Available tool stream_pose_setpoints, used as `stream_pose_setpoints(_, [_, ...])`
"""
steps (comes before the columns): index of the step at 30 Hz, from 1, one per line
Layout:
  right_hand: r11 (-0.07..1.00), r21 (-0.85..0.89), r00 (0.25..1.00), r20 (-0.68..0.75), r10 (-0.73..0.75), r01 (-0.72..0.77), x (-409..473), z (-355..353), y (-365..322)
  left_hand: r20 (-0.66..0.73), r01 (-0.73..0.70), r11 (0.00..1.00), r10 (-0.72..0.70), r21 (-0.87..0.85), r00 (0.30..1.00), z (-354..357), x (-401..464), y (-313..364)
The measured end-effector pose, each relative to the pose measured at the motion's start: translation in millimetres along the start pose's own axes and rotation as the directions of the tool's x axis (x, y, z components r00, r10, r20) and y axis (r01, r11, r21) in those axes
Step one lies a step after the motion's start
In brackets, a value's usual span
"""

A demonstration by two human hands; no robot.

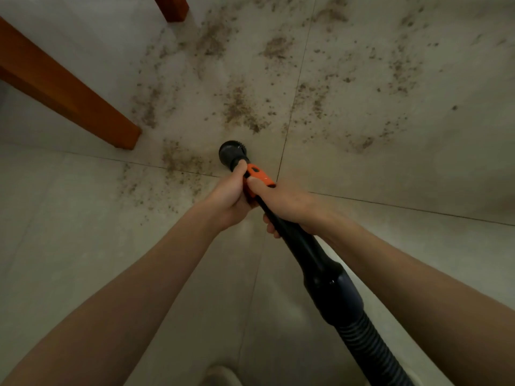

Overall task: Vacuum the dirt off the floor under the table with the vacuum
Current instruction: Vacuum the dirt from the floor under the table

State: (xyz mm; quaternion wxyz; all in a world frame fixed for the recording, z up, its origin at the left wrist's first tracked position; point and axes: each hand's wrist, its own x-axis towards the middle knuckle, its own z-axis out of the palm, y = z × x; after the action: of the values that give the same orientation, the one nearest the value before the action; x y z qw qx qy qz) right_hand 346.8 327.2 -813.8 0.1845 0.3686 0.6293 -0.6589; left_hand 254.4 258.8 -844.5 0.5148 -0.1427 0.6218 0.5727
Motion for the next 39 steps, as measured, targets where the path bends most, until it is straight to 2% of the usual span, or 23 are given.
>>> stream_pose_setpoints(5, [0.999, -0.035, 1.000, 0.009, 0.022, -0.021, -21.6, 14.2, 16.8, 0.027, 0.010, 0.999, -0.011, 0.030, 1.000, -14.0, -22.8, -23.0])
stream_pose_setpoints(9, [0.996, -0.053, 0.995, 0.072, 0.071, -0.067, -36.4, 24.2, 28.4, 0.008, 0.037, 0.999, -0.038, 0.027, 0.999, -27.3, -39.7, -43.9])
stream_pose_setpoints(19, [0.983, -0.152, 0.966, 0.224, 0.132, -0.099, -44.7, 54.5, 34.4, -0.162, -0.032, 0.993, 0.014, -0.109, 0.987, -54.1, -73.6, -77.2])
stream_pose_setpoints(24, [0.984, -0.160, 0.974, 0.197, 0.115, -0.084, -35.9, 56.3, 26.5, -0.163, -0.045, 0.994, 0.028, -0.104, 0.986, -58.9, -64.5, -67.2])
stream_pose_setpoints(39, [0.998, -0.052, 0.996, 0.067, 0.051, -0.048, -12.7, 44.9, 4.9, -0.034, -0.047, 0.998, 0.045, -0.036, 0.998, -50.3, -32.1, -27.3])
